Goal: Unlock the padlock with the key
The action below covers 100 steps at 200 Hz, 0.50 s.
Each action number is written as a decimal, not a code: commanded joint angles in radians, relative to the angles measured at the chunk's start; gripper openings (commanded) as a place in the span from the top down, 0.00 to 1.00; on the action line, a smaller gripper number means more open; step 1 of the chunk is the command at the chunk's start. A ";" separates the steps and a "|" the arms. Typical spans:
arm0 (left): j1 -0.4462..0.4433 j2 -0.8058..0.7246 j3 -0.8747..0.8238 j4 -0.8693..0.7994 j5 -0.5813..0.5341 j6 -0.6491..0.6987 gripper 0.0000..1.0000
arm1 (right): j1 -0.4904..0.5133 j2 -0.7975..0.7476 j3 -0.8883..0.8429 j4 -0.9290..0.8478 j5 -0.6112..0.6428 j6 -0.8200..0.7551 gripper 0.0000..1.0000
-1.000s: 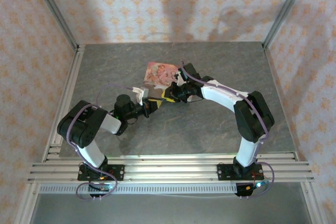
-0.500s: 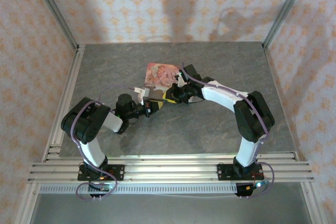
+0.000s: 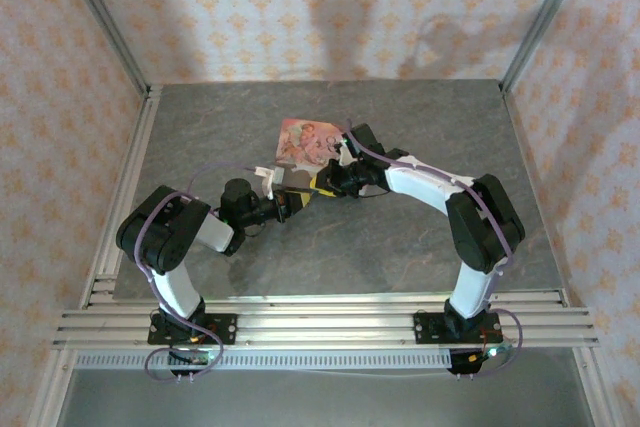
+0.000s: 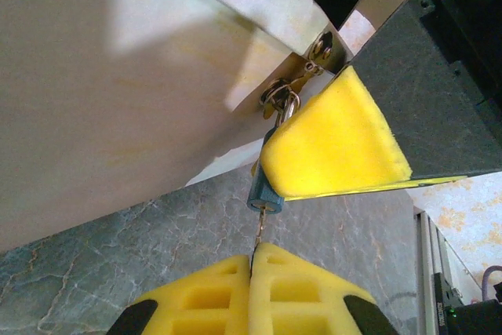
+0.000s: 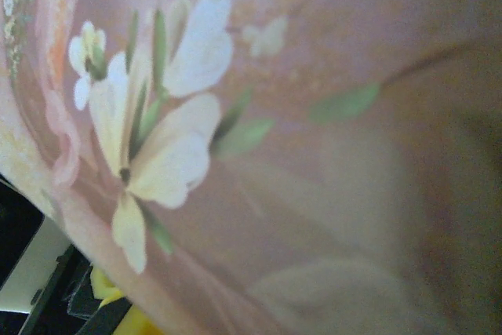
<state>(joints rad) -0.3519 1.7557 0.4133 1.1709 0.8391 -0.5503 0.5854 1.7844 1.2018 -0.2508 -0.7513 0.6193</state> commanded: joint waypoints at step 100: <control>-0.046 -0.234 0.018 -0.191 -0.191 0.200 1.00 | 0.049 -0.006 0.024 -0.064 -0.063 0.084 1.00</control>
<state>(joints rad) -0.3813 1.5509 0.3813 0.9508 0.6964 -0.4004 0.5991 1.7733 1.2098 -0.2398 -0.7742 0.6788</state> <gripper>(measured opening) 0.048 0.156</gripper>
